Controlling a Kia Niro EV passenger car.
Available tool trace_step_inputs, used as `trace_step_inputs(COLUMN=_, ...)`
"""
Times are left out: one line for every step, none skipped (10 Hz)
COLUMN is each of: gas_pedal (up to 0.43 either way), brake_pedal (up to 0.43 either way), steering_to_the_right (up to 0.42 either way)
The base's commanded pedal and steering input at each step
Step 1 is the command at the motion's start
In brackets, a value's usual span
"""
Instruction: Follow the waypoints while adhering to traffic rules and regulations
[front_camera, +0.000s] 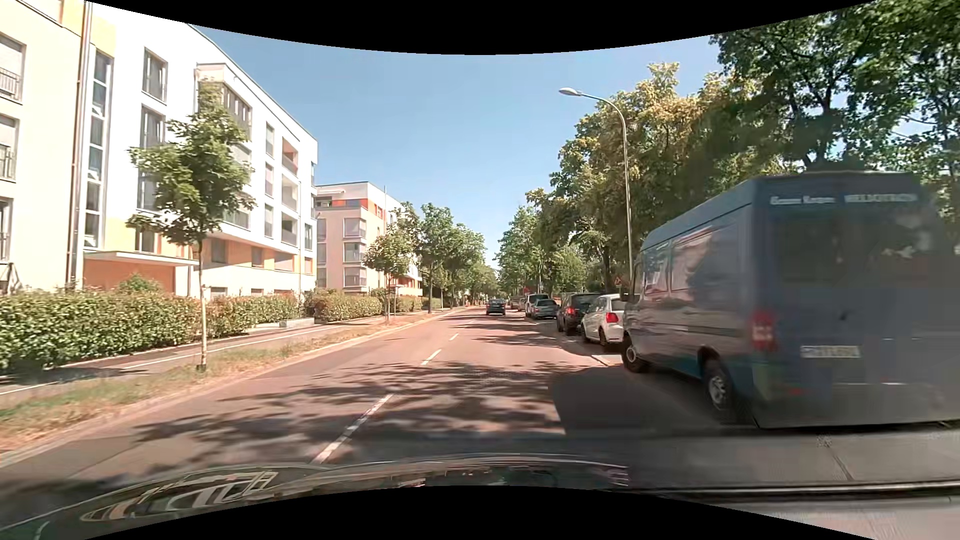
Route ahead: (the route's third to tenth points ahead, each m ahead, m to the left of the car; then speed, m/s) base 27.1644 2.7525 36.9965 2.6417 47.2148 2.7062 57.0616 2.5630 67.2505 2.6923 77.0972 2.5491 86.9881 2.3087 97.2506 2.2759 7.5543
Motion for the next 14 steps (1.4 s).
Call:
trace_step_inputs(gas_pedal=0.067, brake_pedal=0.0, steering_to_the_right=0.004)
trace_step_inputs(gas_pedal=0.067, brake_pedal=0.0, steering_to_the_right=0.004)
trace_step_inputs(gas_pedal=0.067, brake_pedal=0.0, steering_to_the_right=0.004)
trace_step_inputs(gas_pedal=0.067, brake_pedal=0.0, steering_to_the_right=0.005)
trace_step_inputs(gas_pedal=0.067, brake_pedal=0.0, steering_to_the_right=0.005)
trace_step_inputs(gas_pedal=0.067, brake_pedal=0.0, steering_to_the_right=0.005)
trace_step_inputs(gas_pedal=0.059, brake_pedal=0.0, steering_to_the_right=0.005)
trace_step_inputs(gas_pedal=0.059, brake_pedal=0.0, steering_to_the_right=0.005)
trace_step_inputs(gas_pedal=0.059, brake_pedal=0.0, steering_to_the_right=0.005)
trace_step_inputs(gas_pedal=0.059, brake_pedal=0.0, steering_to_the_right=0.004)
trace_step_inputs(gas_pedal=0.059, brake_pedal=0.0, steering_to_the_right=0.004)
trace_step_inputs(gas_pedal=0.059, brake_pedal=0.0, steering_to_the_right=0.004)
trace_step_inputs(gas_pedal=0.059, brake_pedal=0.0, steering_to_the_right=0.004)
trace_step_inputs(gas_pedal=0.059, brake_pedal=0.0, steering_to_the_right=0.004)
